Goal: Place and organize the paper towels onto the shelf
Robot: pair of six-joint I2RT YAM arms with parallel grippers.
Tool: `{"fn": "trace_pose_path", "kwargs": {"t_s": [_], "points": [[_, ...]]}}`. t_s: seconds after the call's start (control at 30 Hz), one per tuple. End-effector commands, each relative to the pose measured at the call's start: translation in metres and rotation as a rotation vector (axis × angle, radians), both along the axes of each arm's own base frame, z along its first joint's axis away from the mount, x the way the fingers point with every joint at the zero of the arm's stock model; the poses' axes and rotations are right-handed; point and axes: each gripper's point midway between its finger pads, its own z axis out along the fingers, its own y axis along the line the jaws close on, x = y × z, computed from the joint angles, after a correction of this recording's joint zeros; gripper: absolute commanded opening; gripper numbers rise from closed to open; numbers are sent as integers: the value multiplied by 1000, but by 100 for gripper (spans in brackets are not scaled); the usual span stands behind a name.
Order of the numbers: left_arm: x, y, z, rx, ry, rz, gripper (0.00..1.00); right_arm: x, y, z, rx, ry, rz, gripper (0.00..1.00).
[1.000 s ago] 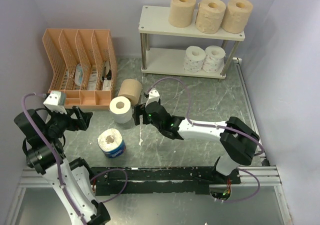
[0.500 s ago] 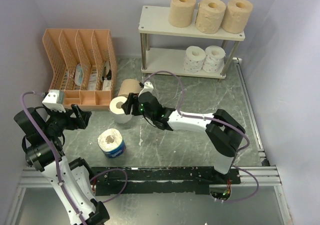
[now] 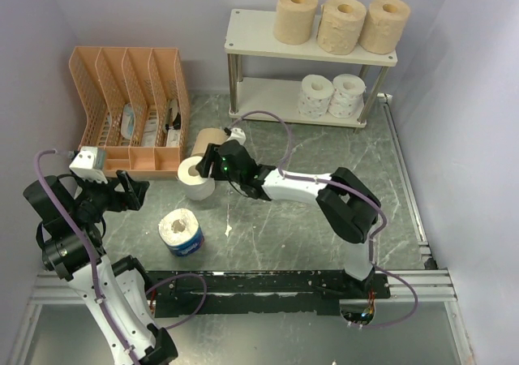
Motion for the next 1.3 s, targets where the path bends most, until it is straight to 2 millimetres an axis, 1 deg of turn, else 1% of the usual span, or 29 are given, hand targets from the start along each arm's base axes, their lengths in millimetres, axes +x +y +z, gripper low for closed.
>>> {"fn": "trace_pose_path", "kwargs": {"t_s": [0.0,0.17,0.43,0.5,0.53,0.67,0.73,0.8,0.83,0.9,0.97,1.03,1.13,1.2,1.27], "points": [[0,-4,6,14,-33,-32,94,3,13,-9,7,31,19,54],[0,-5,6,16,-36,-33,94,3,17,-18,6,53,24,35],[-1,-6,7,18,-41,-41,93,0,15,-32,-10,76,45,35],[-1,-6,7,17,-39,-42,93,-1,14,-36,-11,86,52,33],[0,-6,7,16,-39,-42,93,-3,15,-39,-10,92,58,29],[-1,-7,7,17,-40,-45,94,-10,14,-47,0,115,80,0],[0,-6,7,15,-39,-44,94,-13,12,-49,19,133,87,0],[0,-7,7,14,-37,-45,94,-16,9,-37,69,130,90,0],[0,-7,7,13,-37,-46,93,-17,8,-27,96,122,88,0],[0,-7,7,15,-38,-45,93,-17,3,-3,149,112,78,0],[0,-7,7,16,-39,-46,93,-16,-4,26,217,101,66,0],[-1,-7,7,16,-39,-47,94,-13,-16,57,300,89,49,0],[-1,-7,7,17,-40,-47,93,-6,-37,94,395,80,26,0],[-1,-7,7,18,-41,-46,94,-1,-50,111,425,65,7,0],[-1,-7,8,19,-43,-47,94,6,-64,121,424,48,-24,0]]}}
